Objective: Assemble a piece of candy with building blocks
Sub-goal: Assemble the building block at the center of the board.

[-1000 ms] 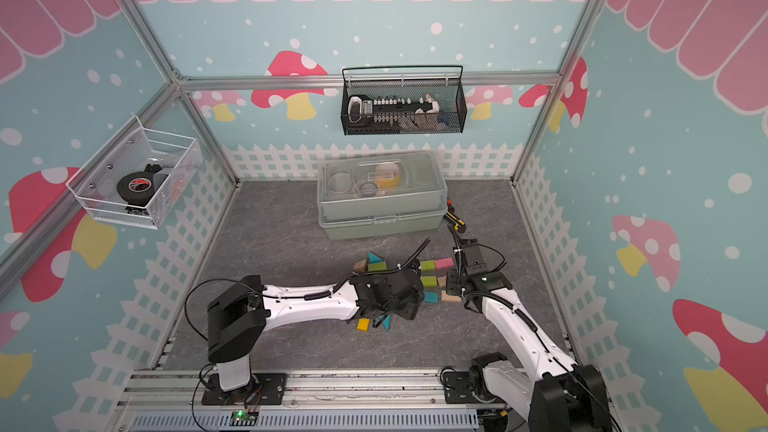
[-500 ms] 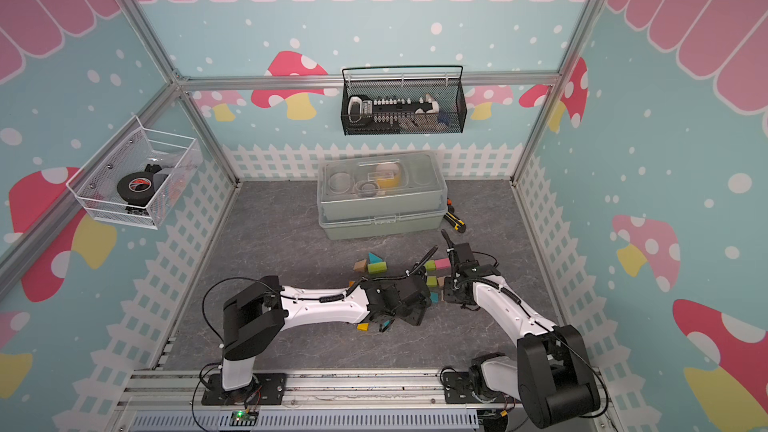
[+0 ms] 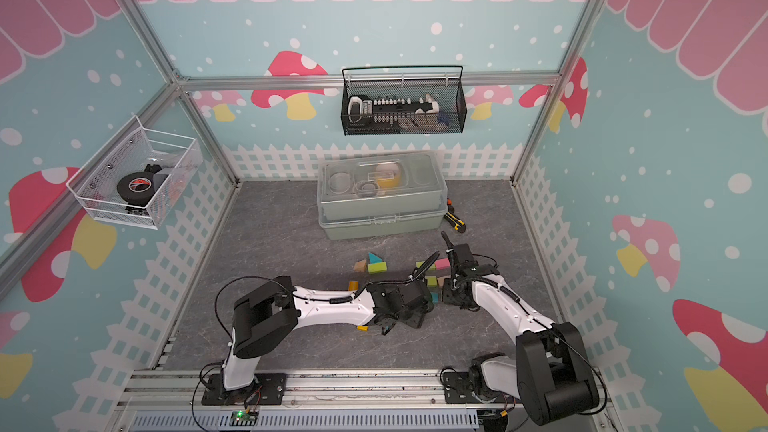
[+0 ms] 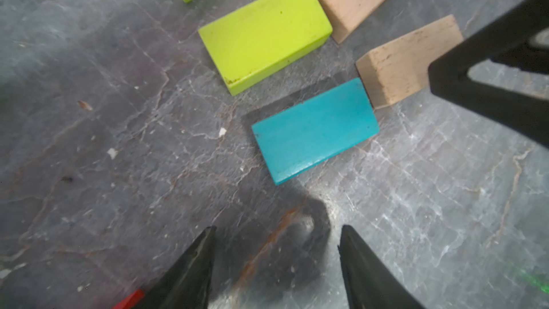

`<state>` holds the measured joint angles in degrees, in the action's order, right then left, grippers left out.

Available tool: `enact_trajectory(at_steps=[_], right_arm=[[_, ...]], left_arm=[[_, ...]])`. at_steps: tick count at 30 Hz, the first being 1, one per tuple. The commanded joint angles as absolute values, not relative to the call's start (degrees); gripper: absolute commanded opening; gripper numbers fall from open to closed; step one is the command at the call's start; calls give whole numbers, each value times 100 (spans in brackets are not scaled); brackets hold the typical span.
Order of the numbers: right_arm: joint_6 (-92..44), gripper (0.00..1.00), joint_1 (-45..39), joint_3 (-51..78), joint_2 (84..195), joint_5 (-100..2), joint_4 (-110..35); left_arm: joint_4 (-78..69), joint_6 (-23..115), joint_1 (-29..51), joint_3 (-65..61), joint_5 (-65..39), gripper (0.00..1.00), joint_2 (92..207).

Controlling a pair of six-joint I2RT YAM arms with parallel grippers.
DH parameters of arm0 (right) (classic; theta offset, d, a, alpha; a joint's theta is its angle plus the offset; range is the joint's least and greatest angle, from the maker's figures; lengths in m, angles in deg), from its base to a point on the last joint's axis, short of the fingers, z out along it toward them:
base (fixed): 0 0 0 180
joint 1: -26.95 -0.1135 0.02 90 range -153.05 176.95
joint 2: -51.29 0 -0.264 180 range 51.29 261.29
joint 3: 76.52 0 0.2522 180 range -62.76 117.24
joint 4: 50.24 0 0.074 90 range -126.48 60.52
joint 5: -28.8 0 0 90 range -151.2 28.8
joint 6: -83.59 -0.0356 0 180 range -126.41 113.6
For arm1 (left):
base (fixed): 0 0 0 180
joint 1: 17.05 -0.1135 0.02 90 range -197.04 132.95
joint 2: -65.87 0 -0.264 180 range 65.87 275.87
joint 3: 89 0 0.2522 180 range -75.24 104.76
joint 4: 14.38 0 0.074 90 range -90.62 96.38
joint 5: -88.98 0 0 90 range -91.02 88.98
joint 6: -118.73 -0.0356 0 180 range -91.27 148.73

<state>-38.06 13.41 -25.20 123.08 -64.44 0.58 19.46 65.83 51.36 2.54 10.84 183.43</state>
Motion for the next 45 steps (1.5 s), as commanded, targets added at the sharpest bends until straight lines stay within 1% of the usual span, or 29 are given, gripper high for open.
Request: enact_trajectory(at_steps=[1, 6, 11, 19, 23, 25, 35, 39, 43, 45], right_arm=[[-3963, 42, 1350, -2569, 12369, -6423, 235], [-3972, 39, 1343, -2554, 12521, -6445, 236], [-3953, 39, 1341, -2536, 12659, -6449, 264], [-3837, 44, 1337, -2535, 12802, -6449, 153], [-3770, 44, 1339, -2549, 12723, -6281, 110], [-3753, 45, 1340, -2537, 12664, -6272, 105], [-3857, 45, 1341, -2497, 12250, -6376, 267], [-3849, 45, 1341, -2478, 12193, -6271, 316], [-3841, 44, 1341, -2482, 12305, -6235, 315], [-3831, 42, 1337, -2479, 12327, -6188, 316]], left_arm=[[1933, 6772, 5189, 454, 1285, 65, 18548], [2012, 6888, 5220, 607, 1409, 65, 18662], [2126, 7022, 5256, 763, 1592, 66, 18775], [2173, 7172, 5262, 896, 1692, 65, 18962], [2168, 7199, 5264, 922, 1699, 64, 18999], [2161, 7198, 5257, 923, 1846, 64, 18998], [2151, 7300, 5256, 974, 1925, 64, 19029], [2125, 7460, 5266, 1025, 1959, 64, 19113], [2112, 7547, 5265, 1137, 1903, 64, 19247], [2109, 7574, 5271, 1193, 1900, 64, 19286]])
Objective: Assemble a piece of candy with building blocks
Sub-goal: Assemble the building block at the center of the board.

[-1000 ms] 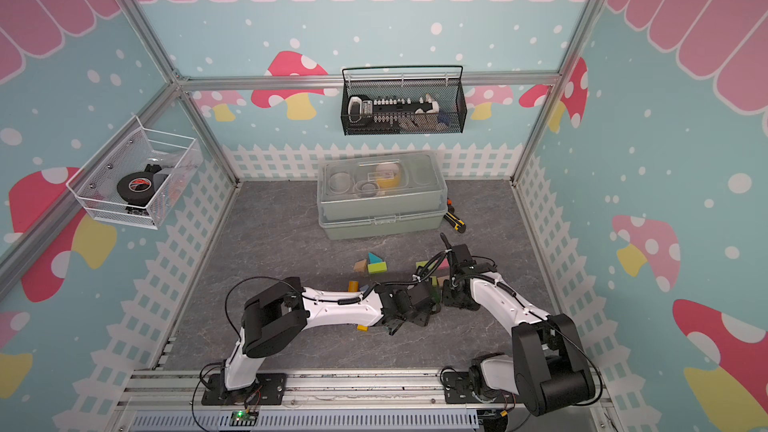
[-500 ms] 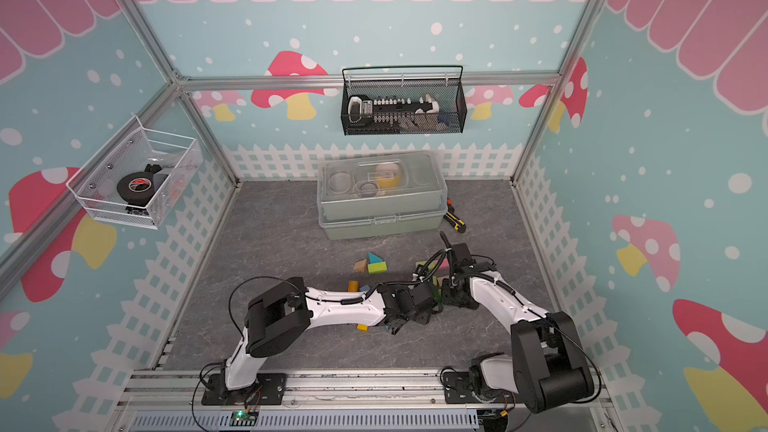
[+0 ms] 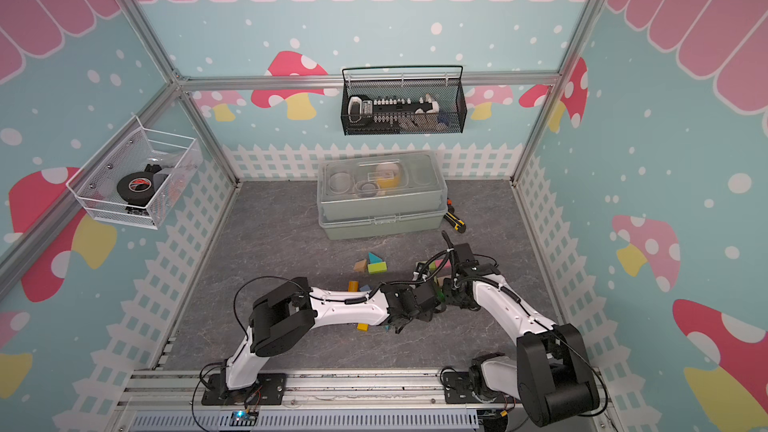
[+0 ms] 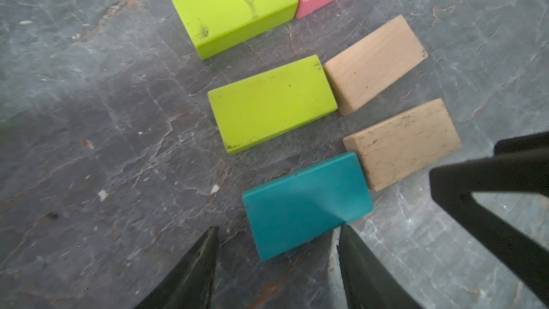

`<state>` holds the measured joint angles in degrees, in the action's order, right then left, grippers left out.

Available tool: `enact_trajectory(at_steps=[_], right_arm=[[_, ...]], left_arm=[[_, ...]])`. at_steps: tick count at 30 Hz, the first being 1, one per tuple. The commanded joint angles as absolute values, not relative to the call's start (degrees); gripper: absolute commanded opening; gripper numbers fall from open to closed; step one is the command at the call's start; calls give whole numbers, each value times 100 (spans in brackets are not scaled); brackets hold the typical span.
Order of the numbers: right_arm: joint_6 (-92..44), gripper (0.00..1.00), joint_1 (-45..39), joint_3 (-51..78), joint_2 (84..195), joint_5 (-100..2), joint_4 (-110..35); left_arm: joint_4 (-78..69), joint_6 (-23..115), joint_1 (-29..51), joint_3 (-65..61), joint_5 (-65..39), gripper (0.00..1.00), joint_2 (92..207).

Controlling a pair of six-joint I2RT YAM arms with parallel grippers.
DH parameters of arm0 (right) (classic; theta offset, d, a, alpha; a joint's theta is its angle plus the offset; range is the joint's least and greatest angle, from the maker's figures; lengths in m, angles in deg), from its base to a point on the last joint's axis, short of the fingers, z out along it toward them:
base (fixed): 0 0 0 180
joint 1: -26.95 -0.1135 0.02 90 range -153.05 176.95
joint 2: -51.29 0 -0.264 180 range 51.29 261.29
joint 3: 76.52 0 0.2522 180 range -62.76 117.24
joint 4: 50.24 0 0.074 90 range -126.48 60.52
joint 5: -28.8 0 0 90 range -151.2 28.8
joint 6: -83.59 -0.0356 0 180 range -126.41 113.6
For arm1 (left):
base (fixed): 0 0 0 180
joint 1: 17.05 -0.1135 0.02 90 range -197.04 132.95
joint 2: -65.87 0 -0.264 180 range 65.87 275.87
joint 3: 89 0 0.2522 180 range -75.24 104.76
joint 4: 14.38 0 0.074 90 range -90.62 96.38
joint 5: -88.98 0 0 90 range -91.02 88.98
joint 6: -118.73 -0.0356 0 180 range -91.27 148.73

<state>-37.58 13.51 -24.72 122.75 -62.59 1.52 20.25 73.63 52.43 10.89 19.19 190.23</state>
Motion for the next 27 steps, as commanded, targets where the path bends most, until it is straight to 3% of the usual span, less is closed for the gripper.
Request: enact_trajectory(at_steps=[1, 27], right_arm=[[-3839, 41, 1341, -2487, 12326, -6211, 316], [-3744, 38, 1341, -2502, 12678, -6111, 187]], left_arm=[[2116, 7591, 5270, 1202, 1916, 64, 19297], [1904, 7318, 5213, 1209, 1909, 59, 19288]])
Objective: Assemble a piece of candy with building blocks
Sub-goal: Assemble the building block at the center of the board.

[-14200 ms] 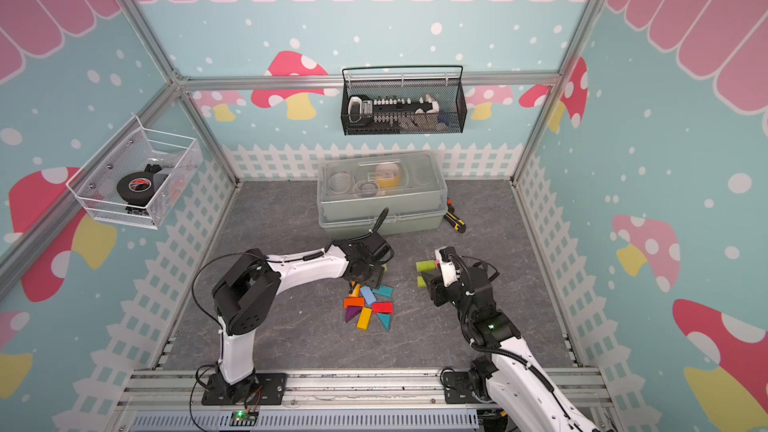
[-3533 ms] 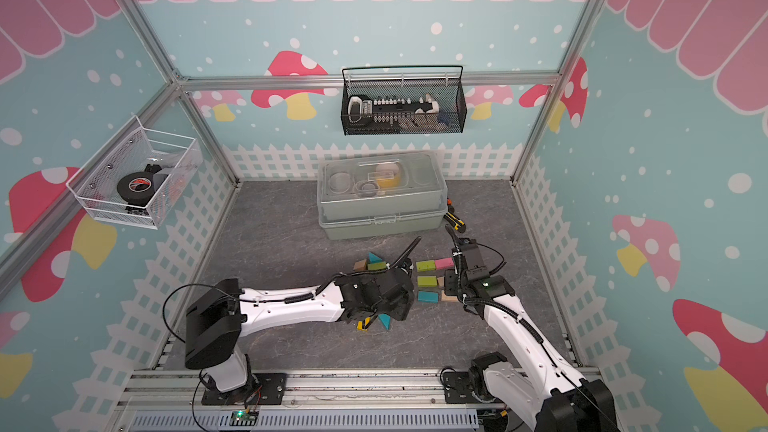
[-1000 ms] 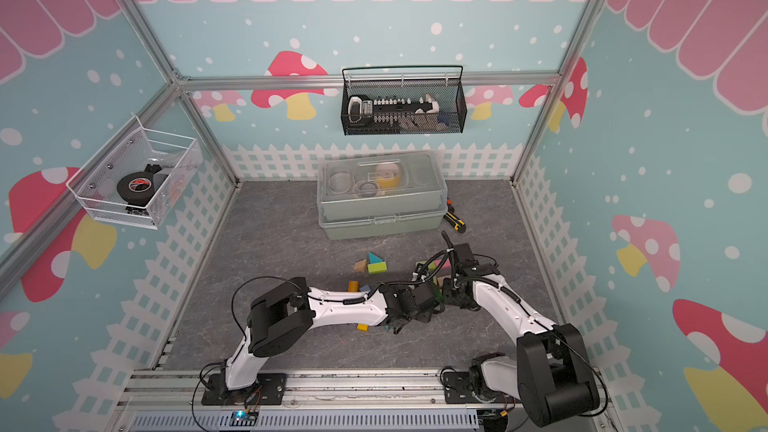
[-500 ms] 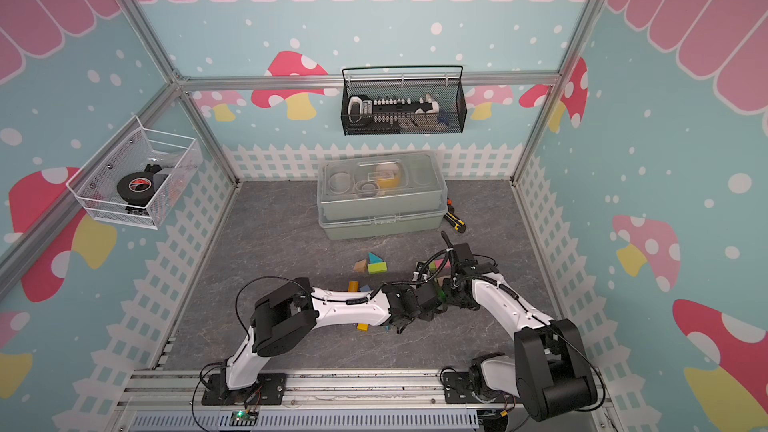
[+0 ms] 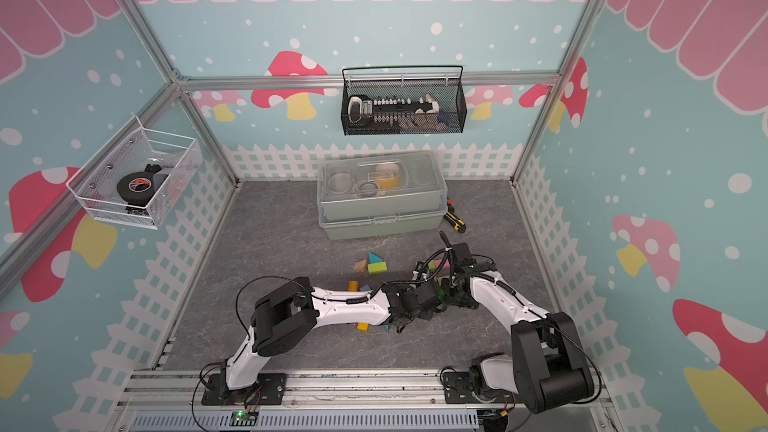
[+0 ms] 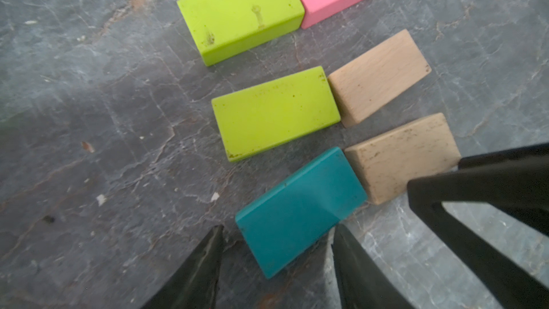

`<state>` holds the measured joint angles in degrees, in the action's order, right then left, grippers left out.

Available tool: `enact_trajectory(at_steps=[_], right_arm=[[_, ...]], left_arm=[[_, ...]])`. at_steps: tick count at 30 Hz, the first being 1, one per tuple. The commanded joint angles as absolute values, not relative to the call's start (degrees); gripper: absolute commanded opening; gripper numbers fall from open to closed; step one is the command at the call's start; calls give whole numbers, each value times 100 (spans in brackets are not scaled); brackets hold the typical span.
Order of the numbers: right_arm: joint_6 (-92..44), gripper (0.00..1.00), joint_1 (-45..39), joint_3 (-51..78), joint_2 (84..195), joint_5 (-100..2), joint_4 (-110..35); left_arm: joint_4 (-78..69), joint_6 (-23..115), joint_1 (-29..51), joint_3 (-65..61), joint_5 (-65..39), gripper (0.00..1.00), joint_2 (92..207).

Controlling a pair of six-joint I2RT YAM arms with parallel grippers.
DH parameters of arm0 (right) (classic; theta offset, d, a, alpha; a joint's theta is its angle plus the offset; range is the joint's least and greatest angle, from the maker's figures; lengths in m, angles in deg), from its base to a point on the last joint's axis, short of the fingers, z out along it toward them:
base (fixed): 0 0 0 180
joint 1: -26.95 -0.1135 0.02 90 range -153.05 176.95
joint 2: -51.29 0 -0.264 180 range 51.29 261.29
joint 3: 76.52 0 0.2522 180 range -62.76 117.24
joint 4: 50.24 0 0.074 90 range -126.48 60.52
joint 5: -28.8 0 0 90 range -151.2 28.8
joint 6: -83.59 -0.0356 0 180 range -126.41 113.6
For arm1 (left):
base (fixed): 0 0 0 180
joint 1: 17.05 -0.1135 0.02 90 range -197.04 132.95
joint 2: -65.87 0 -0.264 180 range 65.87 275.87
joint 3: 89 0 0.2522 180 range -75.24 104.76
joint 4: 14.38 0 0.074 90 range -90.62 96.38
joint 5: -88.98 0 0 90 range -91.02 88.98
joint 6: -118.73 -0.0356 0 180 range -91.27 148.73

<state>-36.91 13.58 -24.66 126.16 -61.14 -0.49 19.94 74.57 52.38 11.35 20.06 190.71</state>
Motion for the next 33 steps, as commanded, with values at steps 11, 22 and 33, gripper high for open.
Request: enact_trajectory(at_steps=[11, 22, 33], right_arm=[[-3719, 42, 1341, -2495, 12787, -6144, 194], [-3673, 40, 1341, -2461, 12990, -6188, 164], [-3717, 42, 1341, -2435, 12471, -6239, 251]], left_arm=[[1699, 6822, 5087, 1102, 1762, 58, 19200], [1600, 6537, 5033, 1109, 1472, 57, 19216], [1600, 6239, 4942, 875, 1454, 63, 18870]])
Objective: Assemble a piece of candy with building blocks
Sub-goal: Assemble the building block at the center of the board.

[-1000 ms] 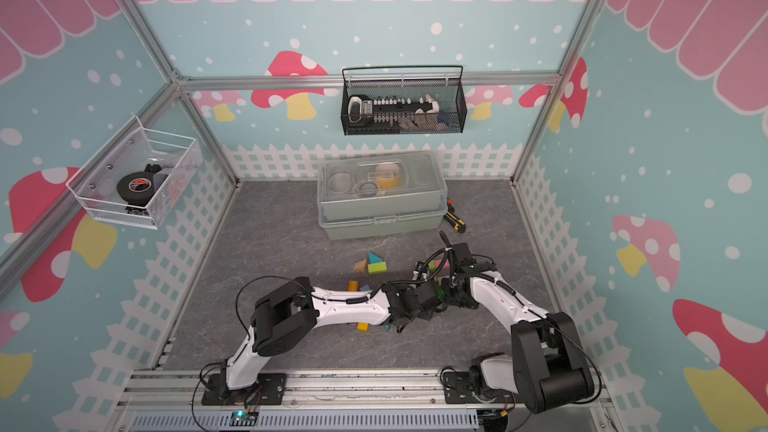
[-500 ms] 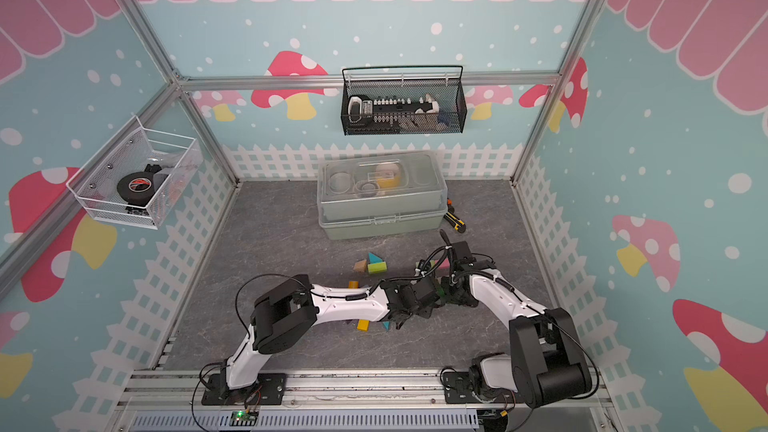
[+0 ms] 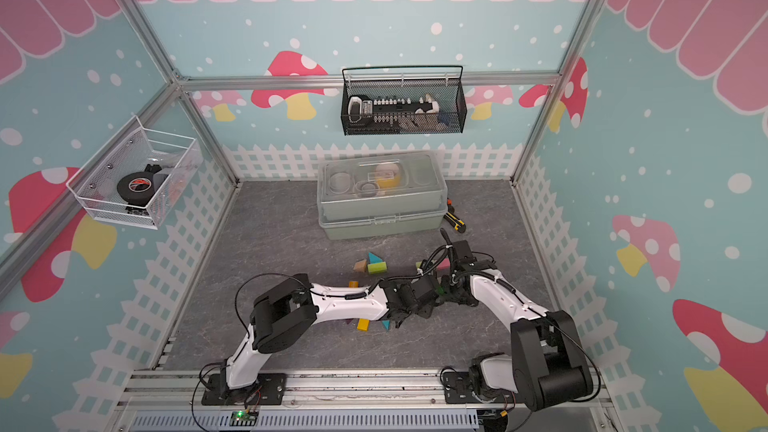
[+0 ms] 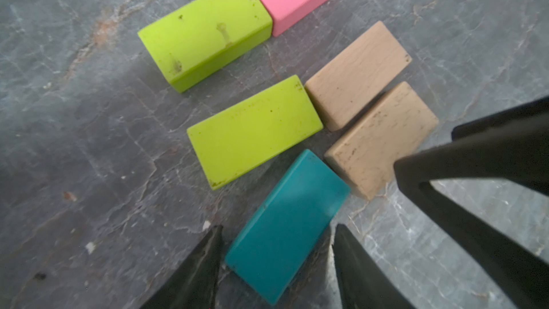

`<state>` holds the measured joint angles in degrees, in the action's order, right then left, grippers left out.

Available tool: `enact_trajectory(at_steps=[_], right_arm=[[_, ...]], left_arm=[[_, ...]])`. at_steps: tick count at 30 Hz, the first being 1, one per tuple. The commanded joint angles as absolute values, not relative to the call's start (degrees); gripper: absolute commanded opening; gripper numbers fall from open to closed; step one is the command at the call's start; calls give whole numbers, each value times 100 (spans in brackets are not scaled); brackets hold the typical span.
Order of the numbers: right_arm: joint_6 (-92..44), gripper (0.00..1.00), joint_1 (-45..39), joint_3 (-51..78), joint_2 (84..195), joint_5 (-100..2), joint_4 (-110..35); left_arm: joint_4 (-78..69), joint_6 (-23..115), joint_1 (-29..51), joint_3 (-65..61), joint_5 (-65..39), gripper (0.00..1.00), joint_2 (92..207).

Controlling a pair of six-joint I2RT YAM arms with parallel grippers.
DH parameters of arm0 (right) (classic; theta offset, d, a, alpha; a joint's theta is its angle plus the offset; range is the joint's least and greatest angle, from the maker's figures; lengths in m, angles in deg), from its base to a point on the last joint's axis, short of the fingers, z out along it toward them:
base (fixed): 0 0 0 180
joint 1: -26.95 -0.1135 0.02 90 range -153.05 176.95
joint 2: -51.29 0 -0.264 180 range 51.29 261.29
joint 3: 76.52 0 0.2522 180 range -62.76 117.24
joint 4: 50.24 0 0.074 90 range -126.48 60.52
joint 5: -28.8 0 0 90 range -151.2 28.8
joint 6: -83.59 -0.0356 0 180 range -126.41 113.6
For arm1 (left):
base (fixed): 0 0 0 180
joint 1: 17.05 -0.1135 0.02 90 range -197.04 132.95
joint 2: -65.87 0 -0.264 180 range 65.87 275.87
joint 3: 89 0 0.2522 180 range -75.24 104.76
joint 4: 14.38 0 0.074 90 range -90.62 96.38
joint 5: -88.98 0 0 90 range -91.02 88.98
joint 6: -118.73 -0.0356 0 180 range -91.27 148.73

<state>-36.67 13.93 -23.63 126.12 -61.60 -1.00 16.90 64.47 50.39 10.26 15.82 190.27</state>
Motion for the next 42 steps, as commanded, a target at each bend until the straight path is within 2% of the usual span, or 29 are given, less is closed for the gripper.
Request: enact_trajectory(at_steps=[1, 5, 10, 15, 21, 42], right_arm=[[-3717, 43, 1341, -2441, 12409, -6243, 251], [-3725, 43, 1358, -2445, 12220, -6265, 241], [-3726, 43, 1407, -2395, 12066, -6398, 241], [-3559, 41, 1597, -2209, 12076, -6676, 228], [-3353, 41, 1874, -2021, 12284, -6838, 169], [-3233, 40, 2214, -2129, 12380, -6481, -75]], left_arm=[[1602, 6239, 4941, 838, 1470, 65, 18809], [1692, 6293, 4946, 764, 1447, 70, 18571], [1672, 6692, 4940, 368, 1254, 69, 18131], [1503, 7097, 5014, -32, 768, 56, 17860], [1461, 7203, 5054, 135, 354, 43, 18095], [1742, 6927, 4870, 681, 562, 41, 18771]])
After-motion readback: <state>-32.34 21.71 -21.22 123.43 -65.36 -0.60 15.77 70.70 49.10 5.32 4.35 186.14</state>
